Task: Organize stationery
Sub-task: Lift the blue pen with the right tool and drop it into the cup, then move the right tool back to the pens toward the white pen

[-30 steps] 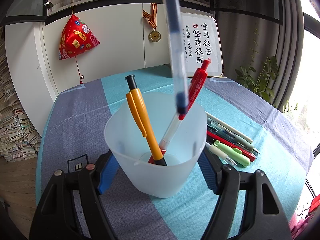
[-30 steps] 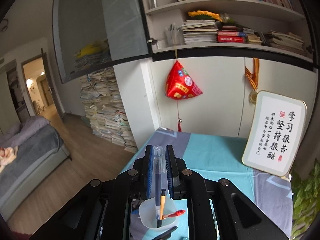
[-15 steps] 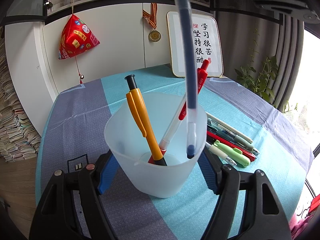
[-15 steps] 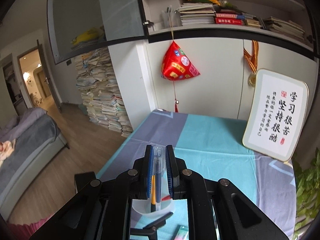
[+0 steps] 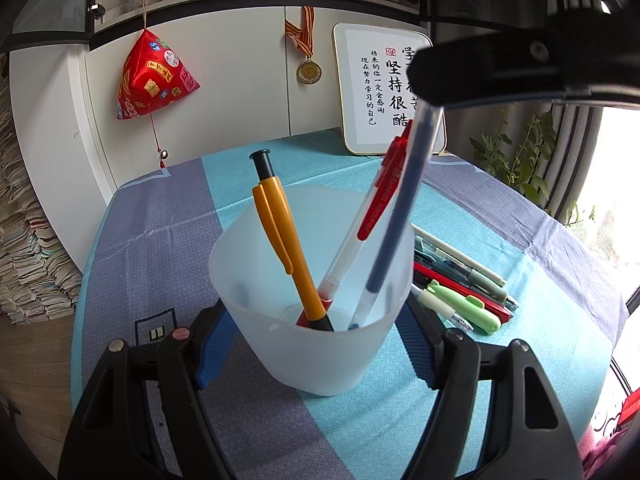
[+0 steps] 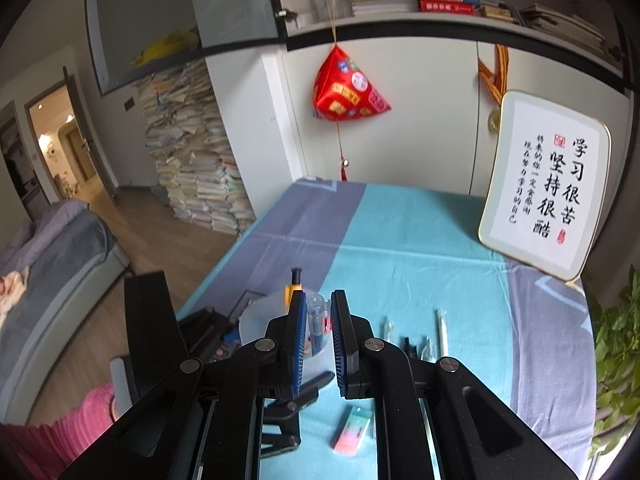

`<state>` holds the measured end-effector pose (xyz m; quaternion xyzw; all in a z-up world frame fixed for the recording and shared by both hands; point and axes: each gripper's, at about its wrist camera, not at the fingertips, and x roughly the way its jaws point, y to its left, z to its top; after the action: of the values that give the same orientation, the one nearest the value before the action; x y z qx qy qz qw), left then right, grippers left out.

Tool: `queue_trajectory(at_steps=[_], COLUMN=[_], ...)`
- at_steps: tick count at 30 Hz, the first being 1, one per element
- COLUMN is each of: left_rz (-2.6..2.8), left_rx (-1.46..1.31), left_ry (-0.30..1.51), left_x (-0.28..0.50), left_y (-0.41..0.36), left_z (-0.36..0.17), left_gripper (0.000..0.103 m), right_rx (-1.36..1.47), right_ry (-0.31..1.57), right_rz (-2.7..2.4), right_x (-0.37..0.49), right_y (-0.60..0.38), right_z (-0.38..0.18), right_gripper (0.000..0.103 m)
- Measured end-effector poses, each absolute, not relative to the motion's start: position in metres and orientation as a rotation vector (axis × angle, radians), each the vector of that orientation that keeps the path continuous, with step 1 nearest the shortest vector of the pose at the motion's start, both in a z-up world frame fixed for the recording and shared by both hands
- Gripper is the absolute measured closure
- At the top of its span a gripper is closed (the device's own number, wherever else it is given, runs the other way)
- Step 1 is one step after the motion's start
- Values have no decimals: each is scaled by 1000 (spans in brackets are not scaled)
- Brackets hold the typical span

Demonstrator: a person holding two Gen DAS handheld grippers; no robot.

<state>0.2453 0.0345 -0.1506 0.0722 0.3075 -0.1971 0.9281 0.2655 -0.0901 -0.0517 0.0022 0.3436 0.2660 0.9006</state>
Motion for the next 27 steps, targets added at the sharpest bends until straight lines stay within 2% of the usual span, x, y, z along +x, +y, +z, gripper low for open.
queue_trajectory(at_steps=[12,20,27], left_rz=[-404,-403,-402], left_rx=[148,151,150], left_ry=[630,628,630], left_x=[245,245,246], left_y=[35,34,34], left_z=[-151,-150,-150], left_gripper=[30,30,30], right_rx=[57,15,-54], right_ry=[693,1018,1091], right_rz=[453,267,279], right_x=[271,330,339], right_y=[-133,-158,-151], right_z=[-43,-135,-165], right_gripper=[89,89,89])
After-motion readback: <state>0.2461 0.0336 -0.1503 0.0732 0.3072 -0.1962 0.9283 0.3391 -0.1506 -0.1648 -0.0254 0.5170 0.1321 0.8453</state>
